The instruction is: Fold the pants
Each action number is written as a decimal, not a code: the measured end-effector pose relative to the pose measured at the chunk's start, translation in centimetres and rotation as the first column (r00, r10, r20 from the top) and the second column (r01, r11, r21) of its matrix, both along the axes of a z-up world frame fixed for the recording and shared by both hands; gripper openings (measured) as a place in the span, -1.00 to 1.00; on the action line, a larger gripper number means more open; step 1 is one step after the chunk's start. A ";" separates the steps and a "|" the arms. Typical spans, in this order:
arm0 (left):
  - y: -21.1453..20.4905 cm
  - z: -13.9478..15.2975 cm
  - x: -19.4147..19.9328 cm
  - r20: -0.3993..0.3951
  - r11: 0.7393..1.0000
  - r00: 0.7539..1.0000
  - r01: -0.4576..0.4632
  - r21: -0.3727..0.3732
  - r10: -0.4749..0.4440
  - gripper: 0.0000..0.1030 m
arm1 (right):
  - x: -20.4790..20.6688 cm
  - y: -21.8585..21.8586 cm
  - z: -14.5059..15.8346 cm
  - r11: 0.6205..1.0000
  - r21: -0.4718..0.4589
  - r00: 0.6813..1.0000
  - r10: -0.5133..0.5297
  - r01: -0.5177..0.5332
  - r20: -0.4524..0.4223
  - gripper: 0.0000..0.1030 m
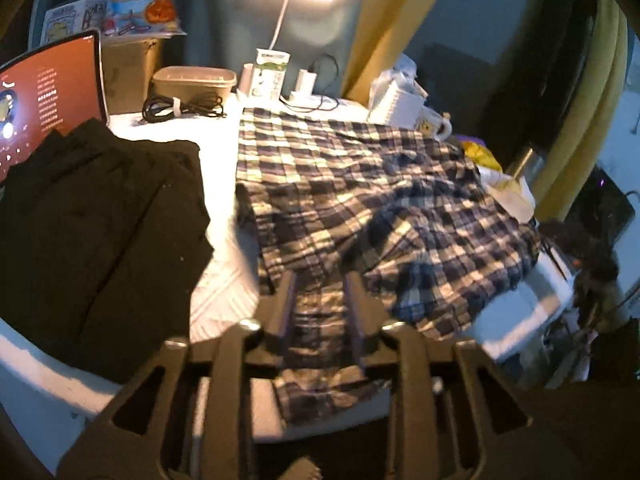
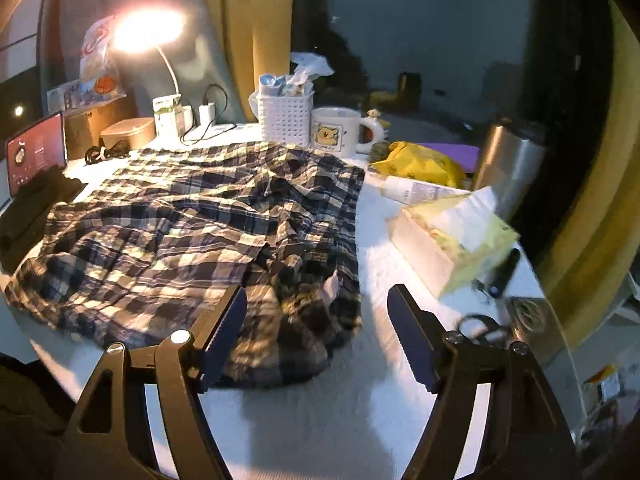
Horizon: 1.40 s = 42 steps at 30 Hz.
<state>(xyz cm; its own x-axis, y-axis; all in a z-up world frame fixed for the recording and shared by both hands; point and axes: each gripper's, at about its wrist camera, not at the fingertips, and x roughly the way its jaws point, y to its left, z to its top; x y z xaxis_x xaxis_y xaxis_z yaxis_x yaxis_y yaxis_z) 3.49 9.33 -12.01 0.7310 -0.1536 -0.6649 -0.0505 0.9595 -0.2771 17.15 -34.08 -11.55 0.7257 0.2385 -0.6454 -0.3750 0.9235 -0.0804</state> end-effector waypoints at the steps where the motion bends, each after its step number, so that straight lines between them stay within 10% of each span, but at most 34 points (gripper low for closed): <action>1: 0.2 -0.3 0.2 -0.005 1.000 1.000 -0.003 -0.007 0.003 -0.09 | 0.7 0.0 -0.8 1.000 0.002 0.999 0.010 -0.010 -0.034 0.35; 4: 0.2 -2.2 0.8 -0.047 1.000 0.999 -0.002 -0.027 0.001 0.29 | 1.3 0.6 -3.0 0.998 0.000 0.992 0.059 -0.059 -0.108 0.04; 7: -0.1 -4.5 1.1 -0.120 1.000 0.993 0.001 -0.027 -0.005 0.35 | 0.5 1.6 -4.2 0.996 -0.029 0.990 0.076 -0.080 -0.119 -0.49; 12: -1.7 -5.3 1.1 -0.097 0.999 0.994 0.046 0.009 -0.045 0.34 | -1.6 1.8 -2.7 0.998 -0.030 0.995 0.058 -0.060 -0.076 -0.74; 15: -2.1 -5.3 1.2 -0.095 0.996 0.992 0.088 0.000 -0.087 -0.44 | -2.8 1.1 -0.6 0.999 -0.005 0.999 0.038 -0.038 -0.030 -0.75; 19: -2.1 -5.0 1.0 -0.102 0.994 0.989 0.108 0.017 -0.105 -0.87 | -4.0 0.5 2.1 0.999 0.027 0.999 0.031 -0.032 0.011 -0.76; 33: 1.2 -4.0 -0.5 -0.126 0.999 0.992 0.023 0.025 -0.020 -0.81 | -3.9 -1.3 -3.5 0.998 0.001 0.988 -0.056 0.057 -0.145 -0.70; 42: 3.5 -0.7 3.7 0.019 0.997 0.998 -0.055 -0.046 0.056 -0.68 | -3.6 -2.6 -1.7 0.994 0.023 0.991 -0.101 0.104 -0.084 0.05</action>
